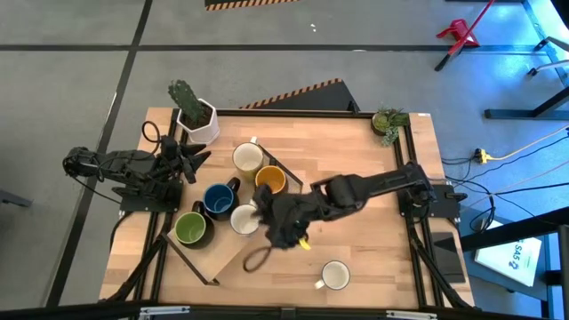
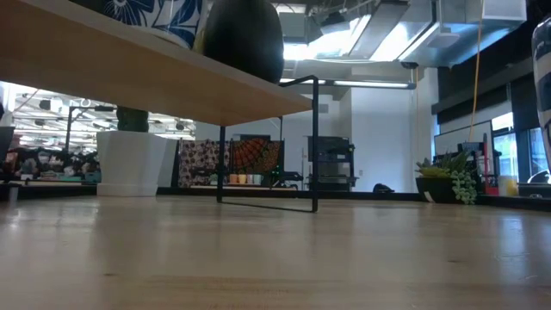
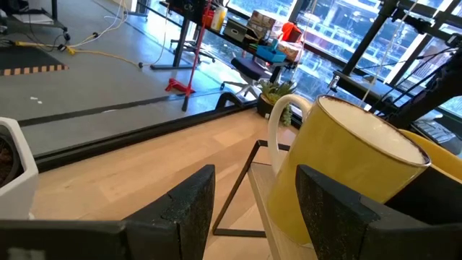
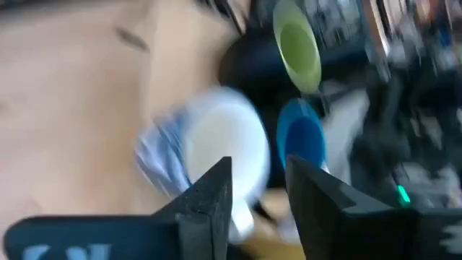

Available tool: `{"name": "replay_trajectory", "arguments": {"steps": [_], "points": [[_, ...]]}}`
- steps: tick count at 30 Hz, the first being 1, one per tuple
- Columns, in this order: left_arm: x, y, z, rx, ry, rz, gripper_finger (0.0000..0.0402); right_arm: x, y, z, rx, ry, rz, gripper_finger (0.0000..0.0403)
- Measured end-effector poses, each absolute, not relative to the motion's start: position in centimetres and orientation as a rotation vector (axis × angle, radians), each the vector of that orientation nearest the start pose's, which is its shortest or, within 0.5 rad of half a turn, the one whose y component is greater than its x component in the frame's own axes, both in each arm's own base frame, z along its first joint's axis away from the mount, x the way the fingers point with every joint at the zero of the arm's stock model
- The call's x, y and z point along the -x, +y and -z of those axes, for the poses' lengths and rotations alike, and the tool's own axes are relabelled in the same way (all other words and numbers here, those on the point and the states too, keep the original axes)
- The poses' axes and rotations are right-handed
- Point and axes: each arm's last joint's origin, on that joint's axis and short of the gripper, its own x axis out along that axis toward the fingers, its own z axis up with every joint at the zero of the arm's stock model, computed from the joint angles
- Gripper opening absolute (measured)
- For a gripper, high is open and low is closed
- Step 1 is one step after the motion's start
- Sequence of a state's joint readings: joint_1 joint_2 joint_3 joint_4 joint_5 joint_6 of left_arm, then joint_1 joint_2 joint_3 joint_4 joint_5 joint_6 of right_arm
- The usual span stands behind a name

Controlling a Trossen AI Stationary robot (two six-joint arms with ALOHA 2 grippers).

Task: Place coffee mugs
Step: Put the top blue white mug on the shelf

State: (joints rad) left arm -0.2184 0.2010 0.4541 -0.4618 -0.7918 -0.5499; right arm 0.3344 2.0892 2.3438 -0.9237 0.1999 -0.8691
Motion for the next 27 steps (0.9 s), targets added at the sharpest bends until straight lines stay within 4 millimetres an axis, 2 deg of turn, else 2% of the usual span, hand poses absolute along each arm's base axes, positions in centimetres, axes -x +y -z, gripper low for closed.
{"name": "replay_trajectory", "arguments": {"steps": [4, 6, 8, 12, 16, 20, 27], "points": [[-7.2, 0.5, -25.7, 0.431, 0.023, -0.605, 0.0188, -42.7, 16.2, -39.1, 0.998, 0.466, -0.477, 0.0064], [-7.2, 0.5, -25.7, 0.432, 0.023, -0.605, 0.0188, -43.3, 16.8, -37.9, 0.991, 0.476, -0.533, 0.0028], [-7.2, 0.5, -25.7, 0.447, 0.018, -0.605, 0.0188, -44.1, 17.2, -36.5, 0.972, 0.484, -0.585, 0.0008], [-7.2, 0.5, -25.7, 0.455, 0.015, -0.606, 0.0188, -45.1, 17.6, -35.5, 0.951, 0.451, -0.609, 0.0012], [-7.2, 0.5, -25.7, 0.457, 0.015, -0.606, 0.0188, -45.4, 17.6, -34.5, 0.965, 0.504, -0.606, 0.0002], [-7.2, 0.5, -25.7, 0.458, 0.015, -0.606, 0.0188, -45.3, 17.1, -34.5, 1.002, 0.551, -0.523, 0.0005], [-7.2, 0.5, -25.7, 0.476, 0.009, -0.606, 0.0188, -45.3, 16.1, -34.1, 0.997, 0.633, -0.506, 0.0001]]}}
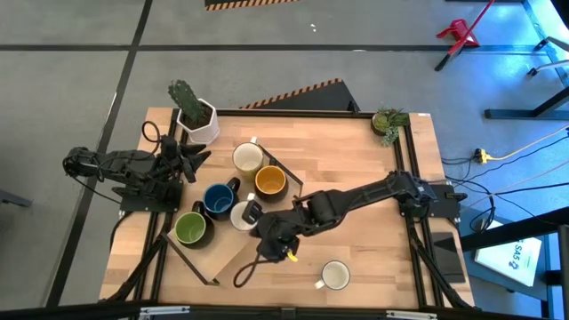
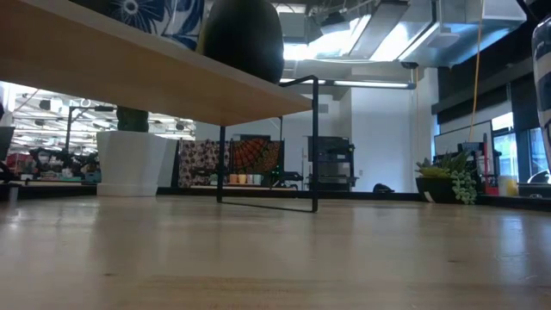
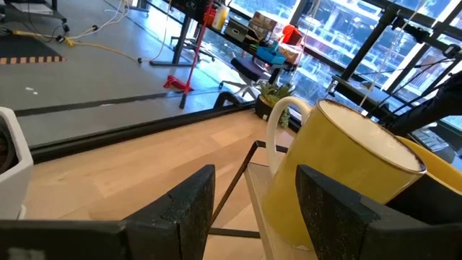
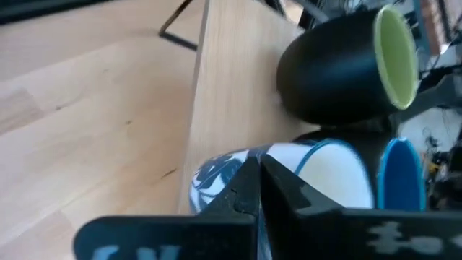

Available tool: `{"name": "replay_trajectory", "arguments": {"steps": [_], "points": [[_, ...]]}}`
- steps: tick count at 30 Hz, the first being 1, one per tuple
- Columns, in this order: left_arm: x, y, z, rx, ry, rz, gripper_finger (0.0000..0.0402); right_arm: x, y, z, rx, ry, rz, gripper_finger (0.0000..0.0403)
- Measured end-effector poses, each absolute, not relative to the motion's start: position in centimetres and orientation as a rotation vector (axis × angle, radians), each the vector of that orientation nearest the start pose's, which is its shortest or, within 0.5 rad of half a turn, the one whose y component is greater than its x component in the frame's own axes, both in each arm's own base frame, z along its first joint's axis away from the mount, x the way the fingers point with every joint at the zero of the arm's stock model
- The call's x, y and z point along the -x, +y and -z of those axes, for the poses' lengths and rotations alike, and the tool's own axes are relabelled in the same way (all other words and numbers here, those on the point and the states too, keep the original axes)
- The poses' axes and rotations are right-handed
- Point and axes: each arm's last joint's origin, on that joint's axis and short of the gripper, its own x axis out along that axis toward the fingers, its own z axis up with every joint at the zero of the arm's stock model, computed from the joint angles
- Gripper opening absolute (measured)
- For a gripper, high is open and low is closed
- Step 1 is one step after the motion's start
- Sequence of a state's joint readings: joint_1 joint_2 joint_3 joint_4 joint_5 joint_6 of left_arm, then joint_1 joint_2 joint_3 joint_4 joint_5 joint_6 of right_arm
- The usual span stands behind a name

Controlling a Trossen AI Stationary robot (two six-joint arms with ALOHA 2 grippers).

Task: Place coffee mugs
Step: Put the top blue white mug on the shelf, then put the blue white mug on the shelf

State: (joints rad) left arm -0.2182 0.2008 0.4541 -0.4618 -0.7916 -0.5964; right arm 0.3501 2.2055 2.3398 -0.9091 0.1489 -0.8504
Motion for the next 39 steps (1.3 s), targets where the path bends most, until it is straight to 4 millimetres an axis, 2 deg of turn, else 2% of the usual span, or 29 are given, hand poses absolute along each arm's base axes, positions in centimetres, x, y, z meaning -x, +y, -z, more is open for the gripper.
{"name": "replay_trajectory", "arguments": {"steps": [11, 16, 19, 23, 26, 28, 30, 33, 39], "points": [[-7.2, 0.5, -25.7, 0.475, 0.009, -0.606, 0.0188, -45.0, 15.1, -33.7, 0.991, 0.751, -0.392, 0.0001], [-7.2, 0.5, -25.7, 0.475, 0.009, -0.606, 0.0188, -44.4, 14.9, -33.2, 0.890, 0.839, -0.382, 0.0001], [-7.2, 0.5, -25.7, 0.477, 0.009, -0.606, 0.0188, -43.3, 15.4, -32.6, 0.785, 0.945, -0.455, 0.0001], [-7.2, 0.5, -25.7, 0.478, 0.008, -0.606, 0.0188, -40.5, 16.6, -31.6, 0.613, 1.202, -0.535, 0.0001], [-7.2, 0.5, -25.7, 0.479, 0.008, -0.606, 0.0188, -38.3, 18.3, -31.3, 0.522, 1.361, -0.539, 0.0001], [-7.2, 0.5, -25.7, 0.479, 0.008, -0.606, 0.0188, -37.3, 20.0, -31.1, 0.455, 1.389, -0.565, 0.0002], [-7.2, 0.5, -25.8, 0.480, 0.007, -0.606, 0.0188, -36.3, 21.7, -31.5, 0.369, 1.391, -0.575, 0.0014], [-7.3, 0.5, -25.8, 0.480, 0.007, -0.606, 0.0188, -35.3, 23.8, -32.0, 0.217, 1.386, -0.545, 0.0053], [-7.3, 0.5, -25.8, 0.481, 0.008, -0.600, 0.0188, -33.4, 25.5, -31.8, 0.087, 1.493, -0.381, 0.0162]]}}
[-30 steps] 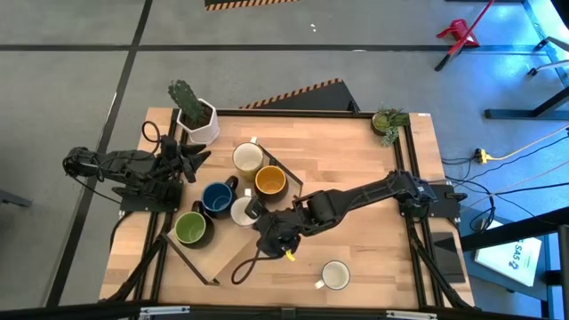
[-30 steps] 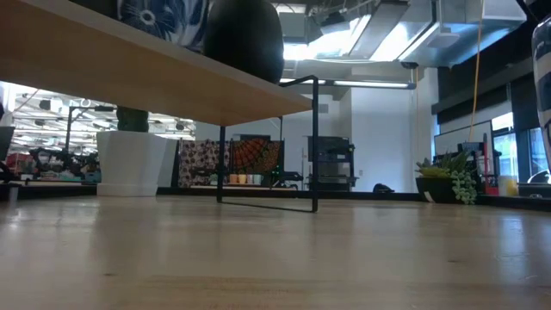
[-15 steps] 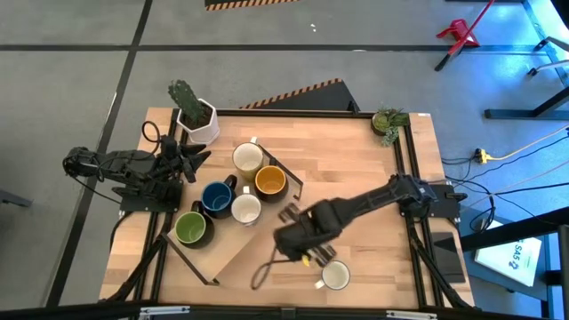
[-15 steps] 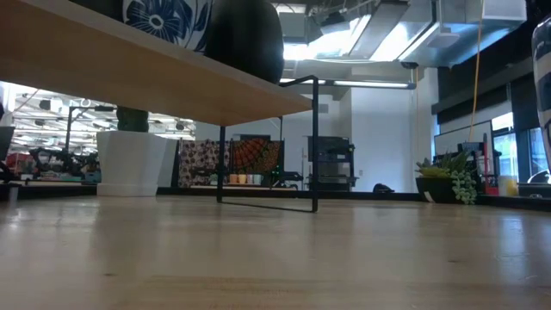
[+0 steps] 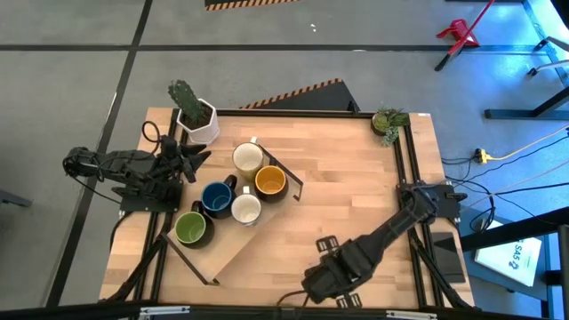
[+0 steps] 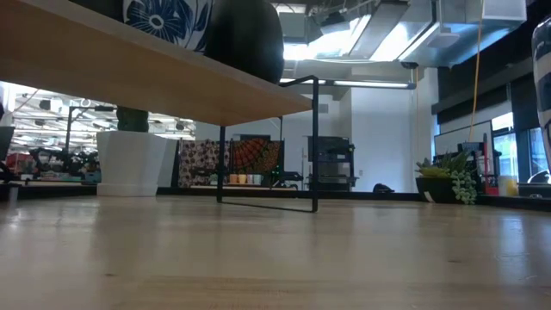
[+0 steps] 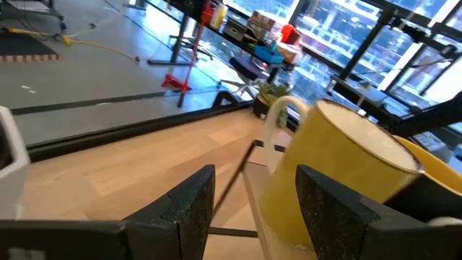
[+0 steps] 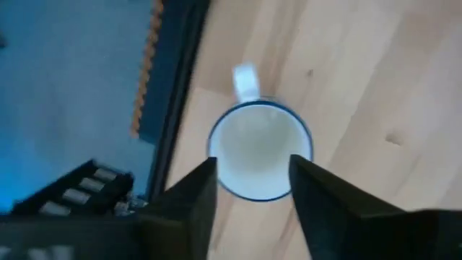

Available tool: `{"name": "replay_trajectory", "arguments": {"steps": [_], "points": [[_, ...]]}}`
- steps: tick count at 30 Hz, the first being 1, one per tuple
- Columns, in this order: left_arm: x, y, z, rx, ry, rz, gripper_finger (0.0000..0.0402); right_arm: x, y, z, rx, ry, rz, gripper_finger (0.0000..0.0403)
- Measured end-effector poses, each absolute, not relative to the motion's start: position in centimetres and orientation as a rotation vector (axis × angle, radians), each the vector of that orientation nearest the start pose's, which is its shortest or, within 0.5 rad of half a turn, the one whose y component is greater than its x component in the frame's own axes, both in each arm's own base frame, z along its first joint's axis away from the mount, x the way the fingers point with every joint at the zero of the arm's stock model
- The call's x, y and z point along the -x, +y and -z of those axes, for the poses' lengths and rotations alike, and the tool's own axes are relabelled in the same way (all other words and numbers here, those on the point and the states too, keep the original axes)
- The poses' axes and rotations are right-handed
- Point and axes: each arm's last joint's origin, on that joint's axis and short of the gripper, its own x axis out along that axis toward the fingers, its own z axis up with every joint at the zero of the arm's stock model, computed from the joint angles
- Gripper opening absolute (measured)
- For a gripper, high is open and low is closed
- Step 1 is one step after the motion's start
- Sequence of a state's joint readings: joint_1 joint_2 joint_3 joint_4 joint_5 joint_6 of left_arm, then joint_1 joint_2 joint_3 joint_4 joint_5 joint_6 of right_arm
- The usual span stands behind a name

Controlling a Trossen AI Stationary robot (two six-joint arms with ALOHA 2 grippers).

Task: Place coffee mugs
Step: Put the blue white mug on the shelf

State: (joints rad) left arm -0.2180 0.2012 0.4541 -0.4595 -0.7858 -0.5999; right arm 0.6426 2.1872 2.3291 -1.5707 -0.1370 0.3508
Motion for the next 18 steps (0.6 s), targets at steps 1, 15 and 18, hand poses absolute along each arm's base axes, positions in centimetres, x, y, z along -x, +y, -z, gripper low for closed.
{"name": "replay_trajectory", "arguments": {"steps": [1, 15, 18], "points": [[-7.3, 0.5, -25.8, 0.484, 0.012, -0.588, 0.0188, -33.1, 25.9, -31.7, 0.090, 1.484, -0.346, 0.0174], [-7.5, 0.1, -25.7, 0.472, 0.073, -0.446, 0.0188, -32.2, 31.6, -27.1, 0.136, 1.481, -0.281, 0.0184], [-7.5, 0.1, -25.7, 0.470, 0.073, -0.445, 0.0188, -32.9, 31.3, -25.6, 0.160, 1.527, -0.251, 0.0184]]}}
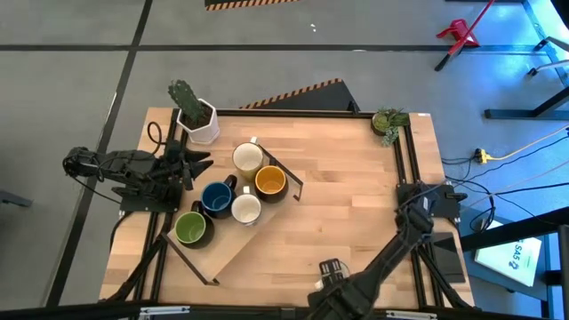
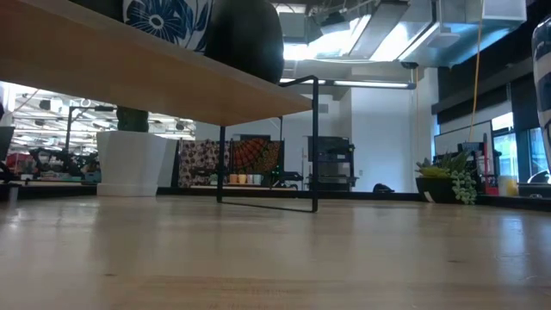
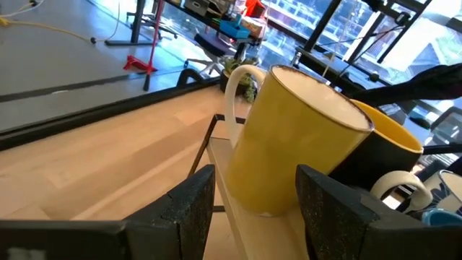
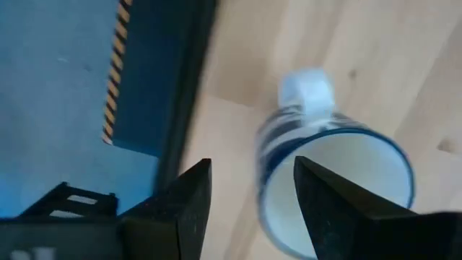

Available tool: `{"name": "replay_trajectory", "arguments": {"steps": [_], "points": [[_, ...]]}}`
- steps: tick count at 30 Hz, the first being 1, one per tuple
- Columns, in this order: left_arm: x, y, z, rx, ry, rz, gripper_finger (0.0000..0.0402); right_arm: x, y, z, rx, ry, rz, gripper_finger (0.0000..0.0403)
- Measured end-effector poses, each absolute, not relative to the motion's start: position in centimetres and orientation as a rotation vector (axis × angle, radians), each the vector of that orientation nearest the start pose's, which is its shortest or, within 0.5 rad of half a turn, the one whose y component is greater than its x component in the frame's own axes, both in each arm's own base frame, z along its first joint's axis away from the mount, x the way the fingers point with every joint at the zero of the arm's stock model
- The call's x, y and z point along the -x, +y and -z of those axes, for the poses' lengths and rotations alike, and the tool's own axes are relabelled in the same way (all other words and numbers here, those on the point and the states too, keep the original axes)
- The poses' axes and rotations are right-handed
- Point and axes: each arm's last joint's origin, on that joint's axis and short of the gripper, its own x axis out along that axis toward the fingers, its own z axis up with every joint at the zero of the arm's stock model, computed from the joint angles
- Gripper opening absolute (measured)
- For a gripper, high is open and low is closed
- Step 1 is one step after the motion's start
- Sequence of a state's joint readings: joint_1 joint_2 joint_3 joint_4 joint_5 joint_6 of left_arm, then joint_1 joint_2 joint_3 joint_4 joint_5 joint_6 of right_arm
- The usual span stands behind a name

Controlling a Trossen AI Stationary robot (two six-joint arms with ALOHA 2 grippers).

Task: Place coffee mugs
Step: Put the blue white mug on the shelf

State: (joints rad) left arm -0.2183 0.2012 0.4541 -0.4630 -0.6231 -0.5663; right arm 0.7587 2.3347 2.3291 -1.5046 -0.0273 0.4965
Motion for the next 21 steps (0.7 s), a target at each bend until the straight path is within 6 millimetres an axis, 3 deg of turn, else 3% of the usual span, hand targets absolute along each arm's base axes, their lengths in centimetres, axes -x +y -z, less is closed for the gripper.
{"name": "replay_trajectory", "arguments": {"steps": [4, 12, 15, 21], "points": [[-7.5, 0.1, -25.7, 0.470, 0.073, -0.446, 0.0188, -33.7, 30.7, -24.6, 0.164, 1.560, -0.215, 0.0183], [-7.5, 0.1, -25.7, 0.449, 0.078, -0.443, 0.0188, -34.1, 30.4, -24.4, 0.084, 1.573, -0.150, 0.0167], [-7.5, 0.0, -25.8, 0.447, 0.072, -0.431, 0.0188, -34.2, 30.5, -23.9, 0.061, 1.595, -0.138, 0.0132], [-7.7, -0.1, -26.7, 0.381, 0.008, -0.367, 0.0173, -34.6, 31.1, -22.2, 0.045, 1.650, -0.189, 0.0016]]}}
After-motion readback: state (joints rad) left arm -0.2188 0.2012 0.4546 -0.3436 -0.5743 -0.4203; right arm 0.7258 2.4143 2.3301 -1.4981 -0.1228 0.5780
